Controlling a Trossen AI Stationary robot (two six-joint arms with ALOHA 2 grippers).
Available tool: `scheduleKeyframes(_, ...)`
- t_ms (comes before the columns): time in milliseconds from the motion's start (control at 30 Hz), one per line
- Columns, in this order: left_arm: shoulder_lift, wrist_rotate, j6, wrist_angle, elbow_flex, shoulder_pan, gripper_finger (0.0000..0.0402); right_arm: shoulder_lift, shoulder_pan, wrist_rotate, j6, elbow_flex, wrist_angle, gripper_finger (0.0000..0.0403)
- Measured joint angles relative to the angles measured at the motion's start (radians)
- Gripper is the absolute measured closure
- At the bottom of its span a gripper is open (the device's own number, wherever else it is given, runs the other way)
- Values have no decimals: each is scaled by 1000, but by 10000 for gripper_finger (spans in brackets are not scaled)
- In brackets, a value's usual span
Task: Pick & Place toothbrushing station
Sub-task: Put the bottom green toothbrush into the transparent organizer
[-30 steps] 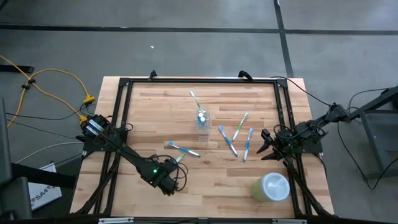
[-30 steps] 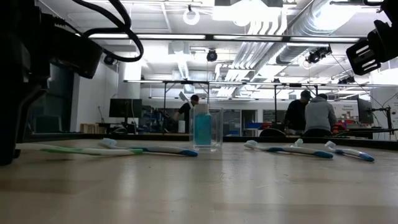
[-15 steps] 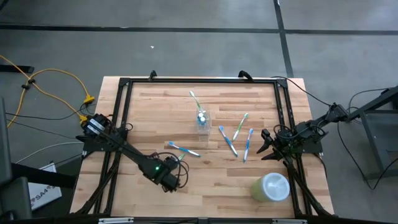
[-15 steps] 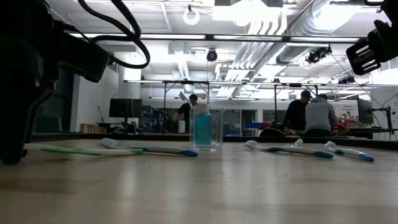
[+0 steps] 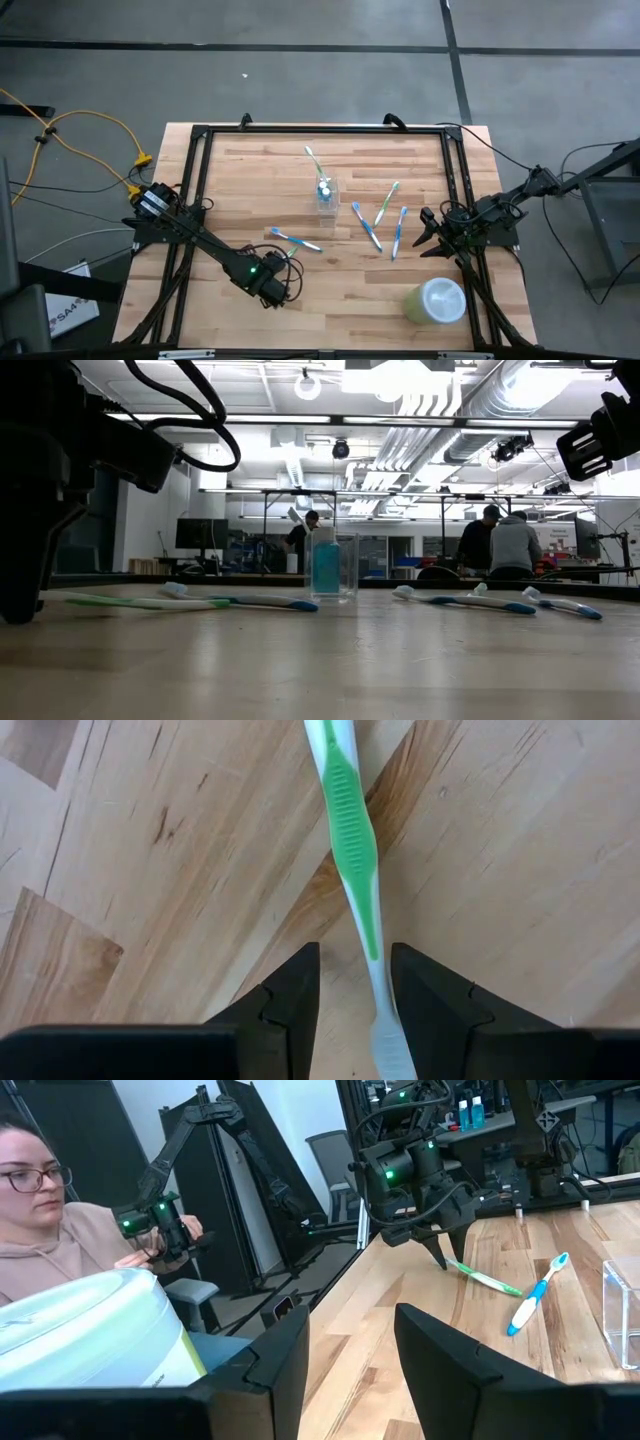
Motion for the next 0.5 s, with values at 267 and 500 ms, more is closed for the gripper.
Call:
scheduleKeyframes(267, 0, 20, -5, 0, 0, 0, 283, 0, 0, 0, 0, 0, 0, 261)
scheduleKeyframes(500, 0, 24, -8, 0, 0, 0, 286, 0, 0, 0, 0, 0, 0, 261)
